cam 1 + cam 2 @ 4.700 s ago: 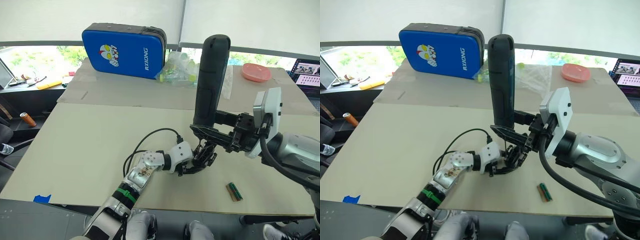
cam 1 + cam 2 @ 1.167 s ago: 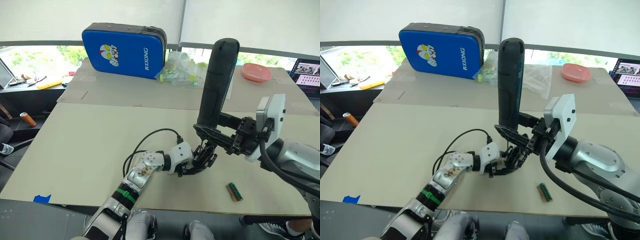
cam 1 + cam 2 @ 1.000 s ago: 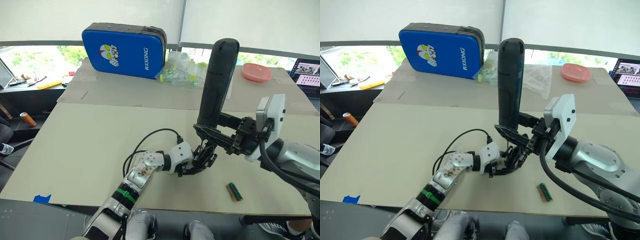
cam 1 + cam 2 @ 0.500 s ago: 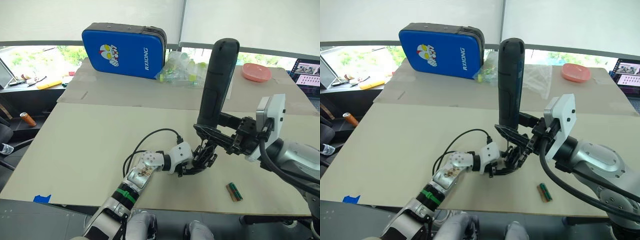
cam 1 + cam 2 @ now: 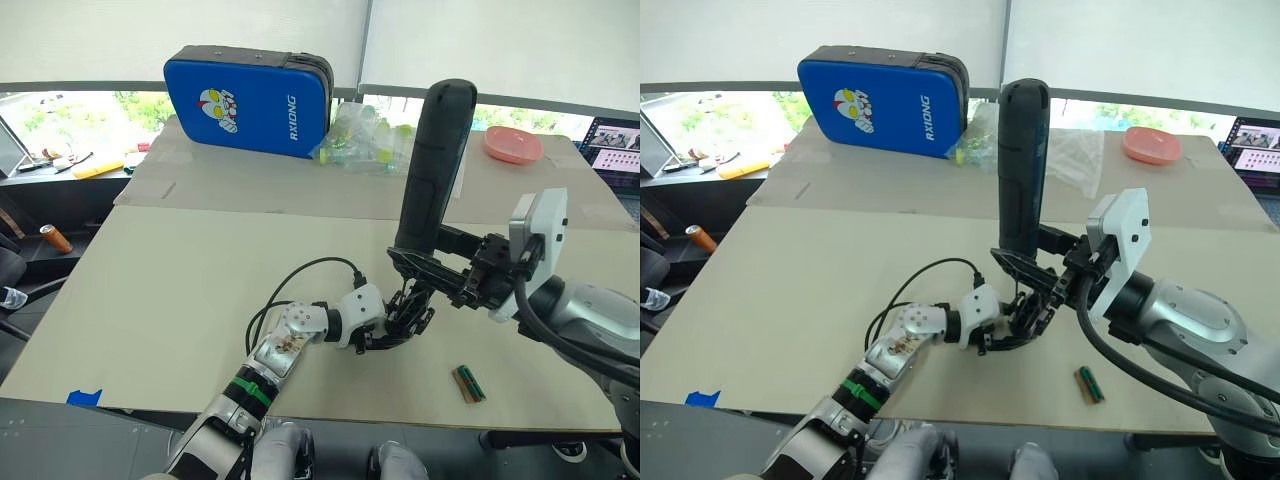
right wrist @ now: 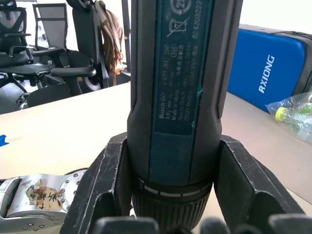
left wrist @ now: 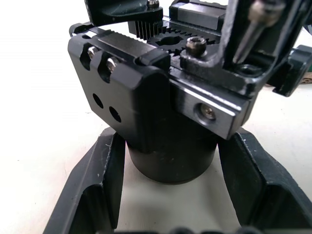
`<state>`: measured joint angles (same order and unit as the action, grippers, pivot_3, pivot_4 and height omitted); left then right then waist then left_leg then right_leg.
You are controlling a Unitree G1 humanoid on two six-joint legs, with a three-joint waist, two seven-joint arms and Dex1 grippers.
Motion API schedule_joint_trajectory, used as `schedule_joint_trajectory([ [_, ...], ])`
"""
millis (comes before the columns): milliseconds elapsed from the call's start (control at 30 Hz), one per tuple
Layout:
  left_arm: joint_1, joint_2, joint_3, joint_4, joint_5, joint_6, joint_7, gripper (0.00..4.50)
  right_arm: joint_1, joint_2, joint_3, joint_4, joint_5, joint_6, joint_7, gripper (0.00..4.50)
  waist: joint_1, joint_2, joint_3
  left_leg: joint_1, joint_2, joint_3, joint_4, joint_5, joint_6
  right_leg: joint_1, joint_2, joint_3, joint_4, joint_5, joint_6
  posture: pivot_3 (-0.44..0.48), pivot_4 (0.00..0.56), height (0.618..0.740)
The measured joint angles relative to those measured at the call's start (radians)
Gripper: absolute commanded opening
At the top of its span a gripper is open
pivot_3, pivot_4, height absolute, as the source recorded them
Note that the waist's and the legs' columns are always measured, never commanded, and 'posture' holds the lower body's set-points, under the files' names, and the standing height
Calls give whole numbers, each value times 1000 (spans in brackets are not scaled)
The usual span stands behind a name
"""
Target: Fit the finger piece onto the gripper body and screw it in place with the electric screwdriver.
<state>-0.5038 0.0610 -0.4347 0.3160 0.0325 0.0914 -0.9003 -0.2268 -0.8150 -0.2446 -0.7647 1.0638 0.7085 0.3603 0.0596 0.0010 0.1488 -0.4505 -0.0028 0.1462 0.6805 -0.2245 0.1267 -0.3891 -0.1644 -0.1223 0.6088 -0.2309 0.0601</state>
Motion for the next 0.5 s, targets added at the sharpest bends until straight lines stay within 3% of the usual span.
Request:
schedule_joint_trajectory([
  [500, 0, -1, 0, 0, 0, 0, 0, 2276, -2, 0, 2, 3, 19, 22, -24, 1935, 0, 0, 0, 0, 0, 0, 0, 0, 0, 0, 0, 0, 0, 0, 0, 0, 150, 740],
])
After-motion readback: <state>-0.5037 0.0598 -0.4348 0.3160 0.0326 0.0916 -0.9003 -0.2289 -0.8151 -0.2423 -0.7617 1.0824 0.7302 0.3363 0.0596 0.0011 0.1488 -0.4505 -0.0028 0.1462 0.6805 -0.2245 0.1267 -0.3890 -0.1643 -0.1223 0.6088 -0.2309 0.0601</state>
